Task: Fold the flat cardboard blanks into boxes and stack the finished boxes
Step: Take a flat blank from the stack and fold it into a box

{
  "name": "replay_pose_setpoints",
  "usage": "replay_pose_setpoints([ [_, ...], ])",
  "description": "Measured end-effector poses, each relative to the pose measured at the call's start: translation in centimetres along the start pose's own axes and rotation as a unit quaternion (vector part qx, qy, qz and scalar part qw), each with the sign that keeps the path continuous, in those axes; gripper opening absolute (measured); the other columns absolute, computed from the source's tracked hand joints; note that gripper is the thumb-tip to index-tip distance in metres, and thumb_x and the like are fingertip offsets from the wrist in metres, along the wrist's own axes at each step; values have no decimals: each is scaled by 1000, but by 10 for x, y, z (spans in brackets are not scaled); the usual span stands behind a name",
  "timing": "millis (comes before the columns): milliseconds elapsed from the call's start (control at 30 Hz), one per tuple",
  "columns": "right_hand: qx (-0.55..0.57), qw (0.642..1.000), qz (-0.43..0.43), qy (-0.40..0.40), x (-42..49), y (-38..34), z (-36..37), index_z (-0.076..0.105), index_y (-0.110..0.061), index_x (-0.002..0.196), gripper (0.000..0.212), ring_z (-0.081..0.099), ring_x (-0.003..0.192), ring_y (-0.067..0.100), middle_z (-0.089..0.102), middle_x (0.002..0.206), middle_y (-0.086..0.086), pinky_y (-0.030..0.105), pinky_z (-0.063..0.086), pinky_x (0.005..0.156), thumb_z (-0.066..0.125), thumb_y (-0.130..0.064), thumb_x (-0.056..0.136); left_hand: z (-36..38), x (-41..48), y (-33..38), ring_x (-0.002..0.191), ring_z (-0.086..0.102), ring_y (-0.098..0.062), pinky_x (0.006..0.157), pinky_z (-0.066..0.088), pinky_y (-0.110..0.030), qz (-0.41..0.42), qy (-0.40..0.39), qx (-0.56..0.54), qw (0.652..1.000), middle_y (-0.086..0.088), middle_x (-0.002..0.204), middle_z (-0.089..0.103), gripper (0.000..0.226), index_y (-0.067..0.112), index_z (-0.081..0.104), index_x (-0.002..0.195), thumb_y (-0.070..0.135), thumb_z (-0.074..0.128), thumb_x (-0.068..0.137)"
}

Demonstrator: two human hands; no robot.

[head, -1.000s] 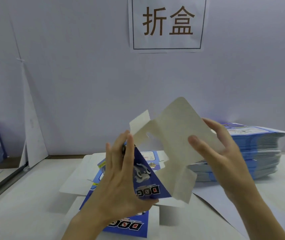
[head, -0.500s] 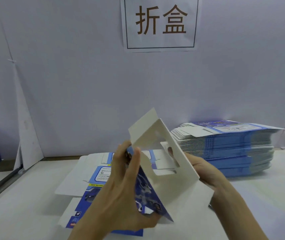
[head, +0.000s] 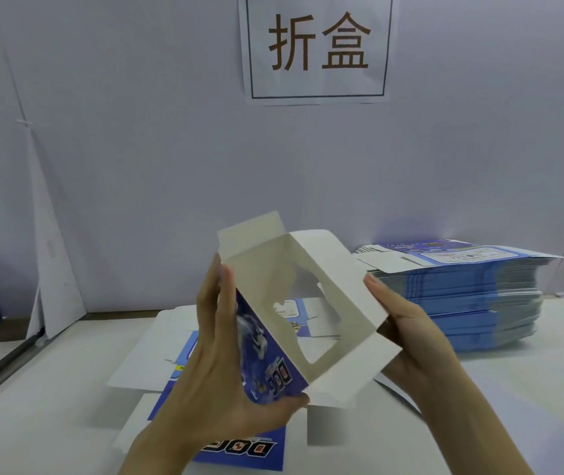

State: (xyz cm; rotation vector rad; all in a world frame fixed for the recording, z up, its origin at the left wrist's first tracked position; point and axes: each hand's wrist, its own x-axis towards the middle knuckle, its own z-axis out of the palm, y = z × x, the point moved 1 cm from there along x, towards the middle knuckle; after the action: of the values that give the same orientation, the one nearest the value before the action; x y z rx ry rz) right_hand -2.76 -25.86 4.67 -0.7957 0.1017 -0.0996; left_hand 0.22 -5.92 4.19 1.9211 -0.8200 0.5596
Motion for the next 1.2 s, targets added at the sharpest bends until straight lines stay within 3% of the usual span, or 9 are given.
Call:
replay_pose_setpoints([
  [67,56,998,-16,-10,0,-2,2,68,-3,117,44,69,85,23,72,109,14,41,60,77,64,-20,77,4,-11,-11,145,-3,-1,115,20,-15,46,-82,78,993,3,156,-19,137,42,-22,139,53,82,50],
  [167,94,995,-14,-13,-2,-4,4,70,-3,108,37,71,84,21,74,100,13,38,58,82,63,-17,75,8,-12,-10,142,11,6,115,31,-39,47,-81,81,992,32,151,-9,139,63,-36,126,66,78,47],
  [267,52,998,-45,-1,-3,-8,1,66,-4,119,46,66,101,22,73,108,13,38,50,100,65,-20,76,2,-9,-8,126,39,4,97,41,-17,111,-3,79,991,32,138,18,136,62,-23,135,53,81,49],
  [367,-56,985,-163,-23,-10,-19,-2,67,-11,116,41,72,87,15,75,102,6,30,61,70,64,-24,77,-12,-7,-8,134,26,12,93,29,5,125,18,24,992,14,143,27,122,49,-8,144,48,80,61],
  [667,-170,960,-223,4,-10,-12,-2,68,-17,114,33,72,78,11,75,92,0,29,58,55,65,-20,81,-9,-12,-31,137,20,12,108,33,-15,9,-118,21,993,22,151,13,147,54,-32,136,53,89,51],
  [767,-260,911,-309,85,-8,-12,-8,70,-31,108,25,69,73,4,74,87,-8,27,57,53,62,-14,92,-2,-13,-33,128,18,24,87,26,9,31,-91,21,995,36,138,11,142,46,-18,145,53,89,51],
  [933,-416,777,-456,123,-5,-13,-14,62,-39,111,33,59,68,-4,67,77,-31,15,52,60,64,-12,92,2,-14,-29,130,30,7,78,40,3,47,-58,-21,997,37,134,13,127,57,-10,142,62,81,54],
  [1133,-517,598,-603,103,-6,-3,-11,63,-13,118,35,56,71,0,75,90,11,1,40,63,63,6,88,7,-15,-31,132,27,8,77,42,2,47,-59,-10,997,36,136,12,126,58,-11,142,62,80,56],
  [1200,-511,594,-615,88,-7,-4,-11,67,-15,114,28,57,71,-4,76,87,10,5,41,60,61,0,91,9,-17,-30,133,27,6,78,47,-3,40,-66,-6,997,35,137,11,124,58,-12,142,68,76,55],
])
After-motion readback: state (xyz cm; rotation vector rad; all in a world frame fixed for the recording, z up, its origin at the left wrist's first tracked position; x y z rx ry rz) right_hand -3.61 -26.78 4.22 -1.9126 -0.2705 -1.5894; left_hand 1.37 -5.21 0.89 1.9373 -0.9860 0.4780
